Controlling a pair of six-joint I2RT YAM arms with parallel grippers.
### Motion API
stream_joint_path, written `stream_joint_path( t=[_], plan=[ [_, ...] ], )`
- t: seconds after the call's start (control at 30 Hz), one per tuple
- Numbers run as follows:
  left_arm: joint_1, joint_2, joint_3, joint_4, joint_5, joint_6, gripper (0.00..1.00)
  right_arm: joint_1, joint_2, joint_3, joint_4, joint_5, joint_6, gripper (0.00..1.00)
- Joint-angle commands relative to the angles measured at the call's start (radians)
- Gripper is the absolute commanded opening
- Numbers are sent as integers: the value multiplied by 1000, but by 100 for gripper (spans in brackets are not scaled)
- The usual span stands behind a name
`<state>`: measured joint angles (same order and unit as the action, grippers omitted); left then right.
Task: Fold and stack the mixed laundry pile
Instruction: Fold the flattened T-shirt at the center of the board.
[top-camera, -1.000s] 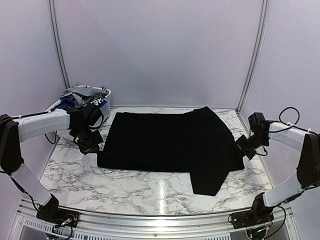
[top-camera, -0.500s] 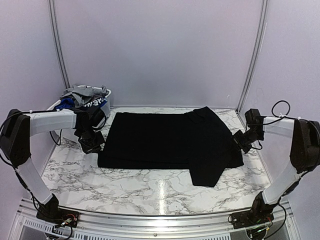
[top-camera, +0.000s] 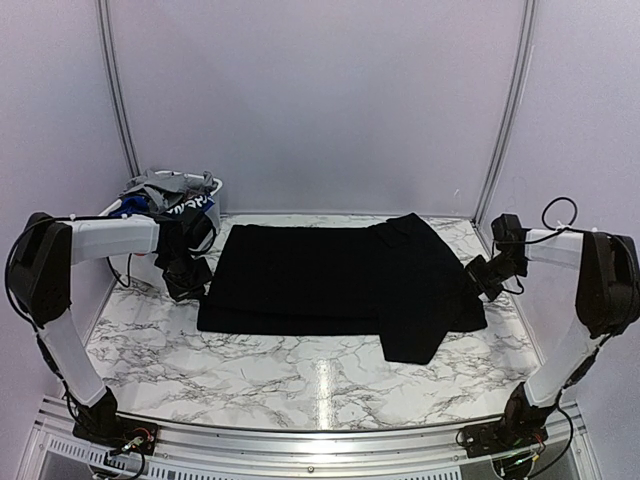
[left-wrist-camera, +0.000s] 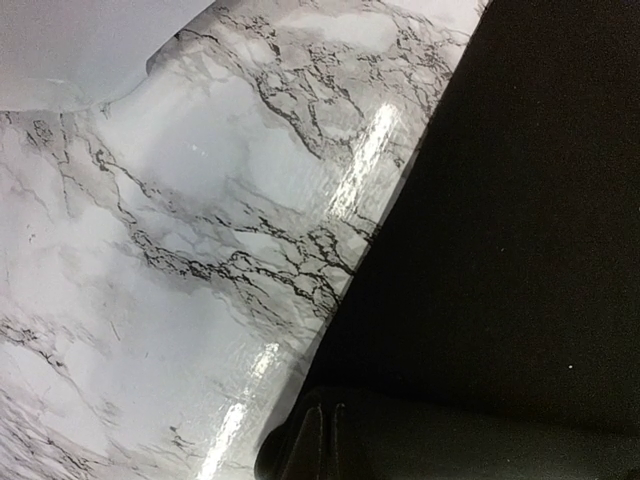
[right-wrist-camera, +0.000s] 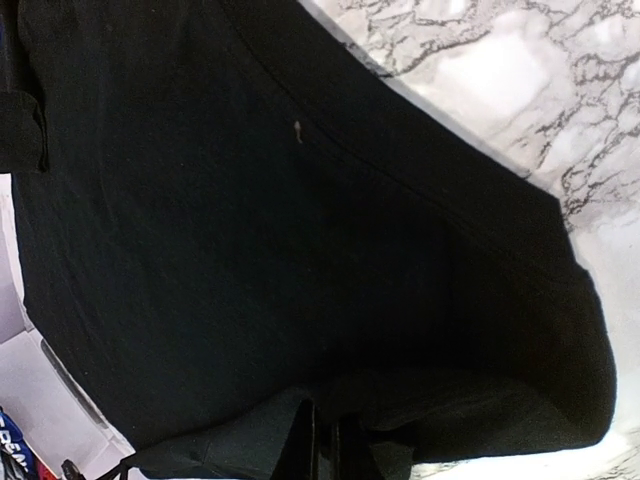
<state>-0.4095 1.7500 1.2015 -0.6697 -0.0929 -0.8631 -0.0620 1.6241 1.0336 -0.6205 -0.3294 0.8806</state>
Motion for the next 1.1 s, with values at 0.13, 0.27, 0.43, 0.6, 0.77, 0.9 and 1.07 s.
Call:
stream_joint_path(
  t=[0.13, 0.27, 0.43, 0.6, 0.77, 0.9, 1.07],
  plan=[
    [21, 39, 11, 58, -44, 10, 0, -12, 42, 50, 65, 9, -11, 0],
    [26, 77, 33, 98, -28, 36, 1, -12, 77, 62, 97, -4, -38, 0],
    [26, 27, 22, 99, -18, 97, 51, -62, 29, 104, 89, -19, -199, 30],
    [26, -82, -68, 92, 39, 169, 70, -101, -89, 9, 66, -50, -304, 58],
    [-25, -145, -118, 109, 162, 241, 70, -96, -199, -114, 98, -183, -340, 56],
    [-105, -159, -126, 130, 203, 288, 69, -5, -275, -141, 30, -179, -333, 56],
    [-176, -170, -161, 223, 303, 273, 71, 108, -344, -287, 45, -180, -242, 56]
  ],
)
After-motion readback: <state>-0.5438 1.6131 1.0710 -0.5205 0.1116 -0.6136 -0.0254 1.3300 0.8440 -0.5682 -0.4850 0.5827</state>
